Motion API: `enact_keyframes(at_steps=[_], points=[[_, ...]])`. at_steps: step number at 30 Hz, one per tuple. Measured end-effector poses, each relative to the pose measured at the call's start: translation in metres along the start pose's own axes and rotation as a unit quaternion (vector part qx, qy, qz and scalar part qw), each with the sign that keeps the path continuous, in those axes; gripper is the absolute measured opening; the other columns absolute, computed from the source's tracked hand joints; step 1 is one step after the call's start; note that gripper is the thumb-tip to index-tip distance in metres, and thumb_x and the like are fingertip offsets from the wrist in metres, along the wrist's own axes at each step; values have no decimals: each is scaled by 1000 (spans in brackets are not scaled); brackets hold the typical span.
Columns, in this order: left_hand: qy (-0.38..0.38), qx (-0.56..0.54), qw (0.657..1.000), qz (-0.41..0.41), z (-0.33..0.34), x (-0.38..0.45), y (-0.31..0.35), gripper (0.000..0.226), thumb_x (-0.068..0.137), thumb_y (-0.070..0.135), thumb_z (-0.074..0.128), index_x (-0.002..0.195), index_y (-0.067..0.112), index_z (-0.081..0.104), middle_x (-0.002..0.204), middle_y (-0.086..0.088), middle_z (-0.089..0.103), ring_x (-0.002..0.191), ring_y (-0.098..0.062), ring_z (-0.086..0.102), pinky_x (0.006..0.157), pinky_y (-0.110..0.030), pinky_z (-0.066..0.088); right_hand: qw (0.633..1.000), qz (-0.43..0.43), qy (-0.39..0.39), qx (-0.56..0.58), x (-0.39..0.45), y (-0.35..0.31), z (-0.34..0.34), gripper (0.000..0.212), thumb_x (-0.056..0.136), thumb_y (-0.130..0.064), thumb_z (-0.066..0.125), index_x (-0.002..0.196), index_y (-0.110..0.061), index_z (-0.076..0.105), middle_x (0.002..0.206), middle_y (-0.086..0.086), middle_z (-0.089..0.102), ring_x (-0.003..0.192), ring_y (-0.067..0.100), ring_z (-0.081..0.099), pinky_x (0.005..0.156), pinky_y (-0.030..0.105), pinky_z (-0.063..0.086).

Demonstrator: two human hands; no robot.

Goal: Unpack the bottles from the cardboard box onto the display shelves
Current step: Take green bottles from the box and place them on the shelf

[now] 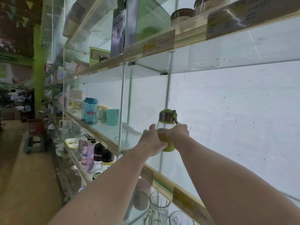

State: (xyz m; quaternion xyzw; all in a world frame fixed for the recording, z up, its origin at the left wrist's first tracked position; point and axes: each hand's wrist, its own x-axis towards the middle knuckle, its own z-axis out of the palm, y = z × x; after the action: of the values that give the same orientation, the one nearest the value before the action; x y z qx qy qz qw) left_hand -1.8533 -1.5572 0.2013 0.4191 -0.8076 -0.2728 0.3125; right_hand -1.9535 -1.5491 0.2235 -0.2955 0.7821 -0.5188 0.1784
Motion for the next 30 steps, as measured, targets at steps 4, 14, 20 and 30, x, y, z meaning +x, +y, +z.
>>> enact_keyframes(at_steps=[4,14,20,30], points=[[39,27,999,26,-26,-31,7,75,90,21,60,149,15,13,144,-12,35,124,-27,45,83,-25,40,991,-72,23,-108,-47,-14,-7,59,87,-24,62,135,0,36,115,8,58,111,23,56,73,26,42],[68,97,993,-22,-89,-163,-40,57,91,15,53,143,7,30,137,-16,47,124,-30,47,95,-32,38,975,-179,-119,-63,-221,12,31,20,91,-17,52,104,-6,62,95,12,61,88,26,55,62,26,40],[72,118,985,-106,-102,-248,-110,54,89,11,51,141,11,34,138,-15,44,123,-30,46,93,-30,37,965,-146,-217,8,-293,65,92,46,92,-30,52,133,-12,49,130,8,57,119,24,53,90,28,41],[79,116,939,-313,-42,-348,-209,50,94,20,53,140,14,37,139,-13,39,119,-29,48,85,-28,39,904,-109,-399,-109,-339,199,158,49,92,-34,53,137,-14,48,137,3,53,126,21,48,102,29,37]])
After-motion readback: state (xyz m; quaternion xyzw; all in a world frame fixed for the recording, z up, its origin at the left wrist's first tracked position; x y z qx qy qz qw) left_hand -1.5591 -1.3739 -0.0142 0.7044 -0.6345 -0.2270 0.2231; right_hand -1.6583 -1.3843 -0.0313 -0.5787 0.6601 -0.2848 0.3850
